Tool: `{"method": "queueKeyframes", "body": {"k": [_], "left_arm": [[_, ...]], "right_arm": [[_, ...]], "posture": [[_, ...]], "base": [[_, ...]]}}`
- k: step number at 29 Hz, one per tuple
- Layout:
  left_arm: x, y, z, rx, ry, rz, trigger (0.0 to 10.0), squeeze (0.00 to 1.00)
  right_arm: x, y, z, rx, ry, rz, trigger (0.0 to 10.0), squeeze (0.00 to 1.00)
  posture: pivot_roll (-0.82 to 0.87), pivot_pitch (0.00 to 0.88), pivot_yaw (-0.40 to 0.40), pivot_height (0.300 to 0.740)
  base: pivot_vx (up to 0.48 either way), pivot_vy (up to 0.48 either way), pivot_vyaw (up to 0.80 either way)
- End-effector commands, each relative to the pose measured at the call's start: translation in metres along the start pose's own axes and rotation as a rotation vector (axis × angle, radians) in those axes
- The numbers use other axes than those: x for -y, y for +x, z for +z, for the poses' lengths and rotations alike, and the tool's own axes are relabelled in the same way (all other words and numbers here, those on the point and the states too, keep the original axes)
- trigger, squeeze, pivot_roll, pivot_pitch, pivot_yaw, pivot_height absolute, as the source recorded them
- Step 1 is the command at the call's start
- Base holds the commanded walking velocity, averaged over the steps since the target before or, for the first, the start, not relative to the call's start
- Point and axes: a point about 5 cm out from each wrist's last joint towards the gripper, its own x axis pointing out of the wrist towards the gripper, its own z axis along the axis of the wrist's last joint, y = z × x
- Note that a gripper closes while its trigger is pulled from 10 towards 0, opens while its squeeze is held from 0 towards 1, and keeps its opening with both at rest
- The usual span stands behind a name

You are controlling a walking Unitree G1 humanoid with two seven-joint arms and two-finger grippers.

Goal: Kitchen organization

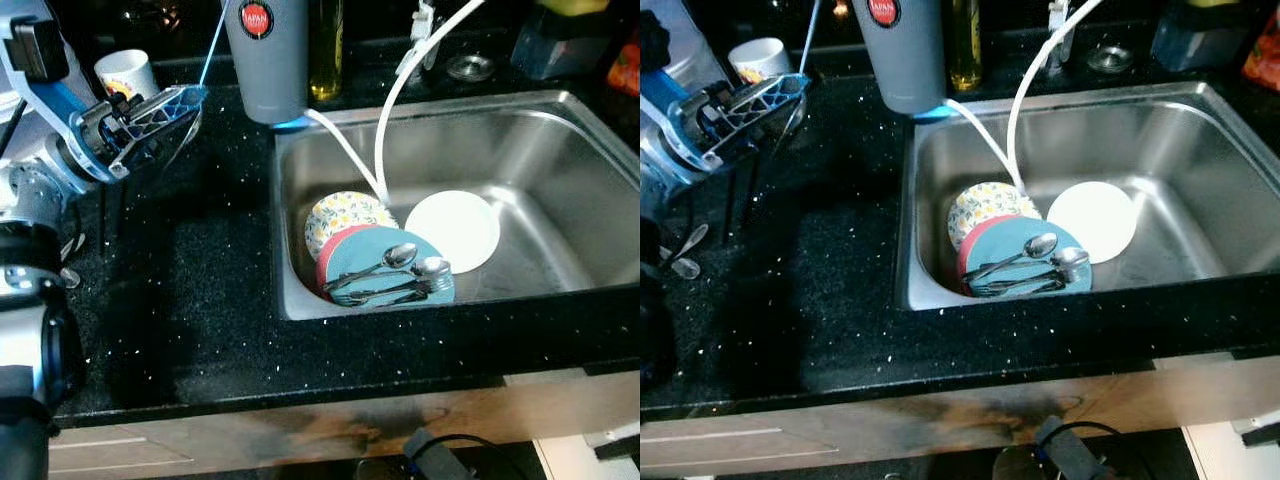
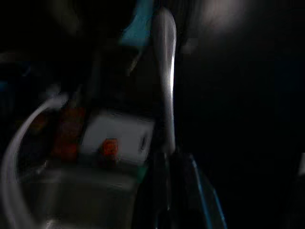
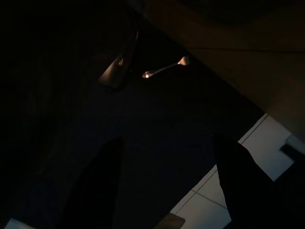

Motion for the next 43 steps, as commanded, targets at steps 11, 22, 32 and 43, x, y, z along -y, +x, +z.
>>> {"method": "queueKeyframes", "body": {"k": [11,22,32,43], "left_arm": [[0.028,0.033,-0.027,0.170,0.010,-0.015,10.0,0.00],[-0.012,0.053,-0.046,-0.076,0.197,0.365,10.0,0.00],[-0.050,0.052,-0.088,-0.879,0.649,0.572,10.0,0.00],[-0.071,0.025,-0.124,-1.241,0.874,0.556,10.0,0.00]], "right_arm": [[-0.004,0.000,-0.003,-0.024,0.031,0.032,10.0,0.00],[-0.003,0.001,-0.002,-0.026,0.051,0.027,10.0,0.00],[-0.001,0.001,0.002,-0.014,0.048,0.008,10.0,0.00],[-0.002,0.002,0.004,-0.011,0.048,0.006,10.0,0.00]], "posture": [[-0.09,0.000,0.060,0.740],[-0.10,0.000,0.073,0.740],[-0.10,0.000,0.081,0.740],[-0.10,0.000,0.090,0.740]], "base": [[0.000,0.000,-0.37],[0.000,0.000,-0.77],[0.000,0.000,-0.46],[0.000,0.000,0.00]]}}
